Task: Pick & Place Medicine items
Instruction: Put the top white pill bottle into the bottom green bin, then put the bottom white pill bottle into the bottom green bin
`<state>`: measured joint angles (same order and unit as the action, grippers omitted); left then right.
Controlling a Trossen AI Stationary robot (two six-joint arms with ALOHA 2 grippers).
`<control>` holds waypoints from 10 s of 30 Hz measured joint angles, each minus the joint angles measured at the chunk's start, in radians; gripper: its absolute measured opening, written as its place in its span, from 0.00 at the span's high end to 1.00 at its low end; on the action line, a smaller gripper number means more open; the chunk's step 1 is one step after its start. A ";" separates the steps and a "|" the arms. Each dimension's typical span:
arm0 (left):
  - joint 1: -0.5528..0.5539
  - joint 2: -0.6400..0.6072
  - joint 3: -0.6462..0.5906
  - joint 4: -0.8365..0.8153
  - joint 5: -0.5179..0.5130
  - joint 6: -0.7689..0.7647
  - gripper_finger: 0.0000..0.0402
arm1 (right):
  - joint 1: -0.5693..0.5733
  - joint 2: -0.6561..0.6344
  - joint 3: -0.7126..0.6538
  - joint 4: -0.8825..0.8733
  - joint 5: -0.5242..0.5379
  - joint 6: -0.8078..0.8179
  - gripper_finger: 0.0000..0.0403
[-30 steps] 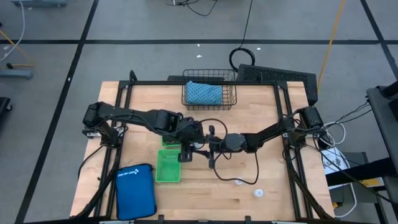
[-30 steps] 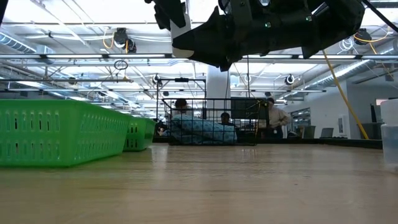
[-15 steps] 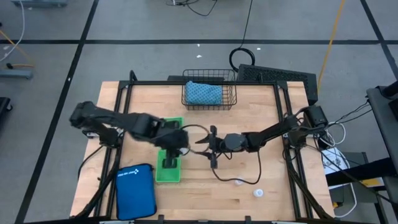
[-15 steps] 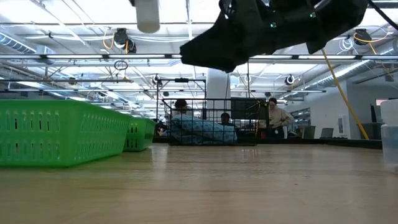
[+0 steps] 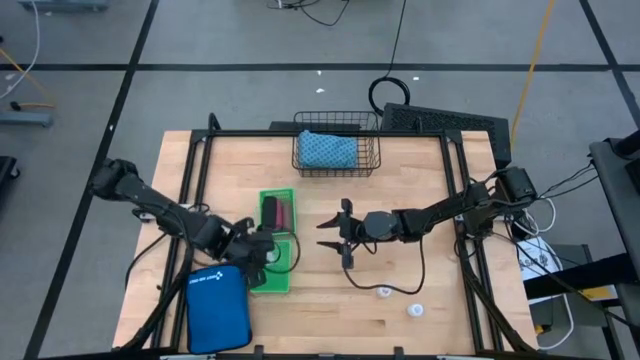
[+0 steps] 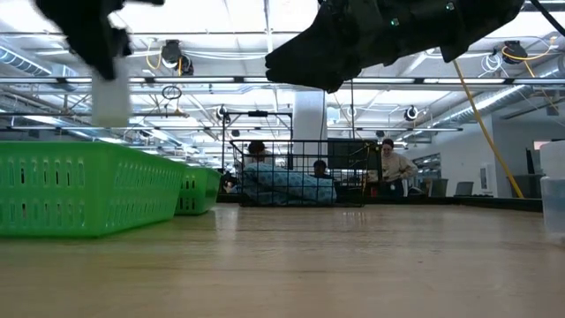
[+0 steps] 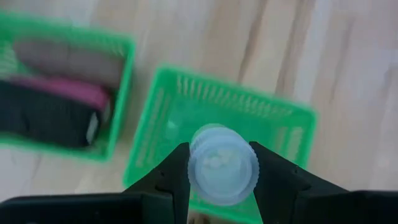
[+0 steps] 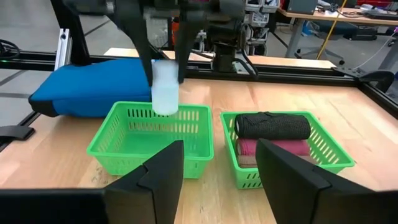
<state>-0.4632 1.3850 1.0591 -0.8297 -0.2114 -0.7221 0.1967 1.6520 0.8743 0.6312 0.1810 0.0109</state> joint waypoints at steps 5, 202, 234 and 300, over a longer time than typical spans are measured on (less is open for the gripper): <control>-0.025 0.011 -0.087 0.022 -0.024 -0.108 0.66 | 0.000 0.000 0.000 0.001 0.000 0.000 0.53; 0.258 0.420 0.493 0.257 -0.053 0.639 0.10 | 0.097 -0.089 -0.299 0.046 0.128 0.011 0.65; 0.296 0.571 0.493 0.475 0.128 0.638 0.10 | 0.099 -0.063 -0.298 0.060 0.127 0.003 0.63; 0.257 0.365 0.293 0.592 0.019 0.634 0.66 | 0.146 -0.085 -0.282 -0.057 0.076 0.004 0.54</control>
<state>-0.2062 1.7500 1.3526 -0.2379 -0.1925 -0.0879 0.3429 1.5666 0.5923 0.5740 0.2574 0.0144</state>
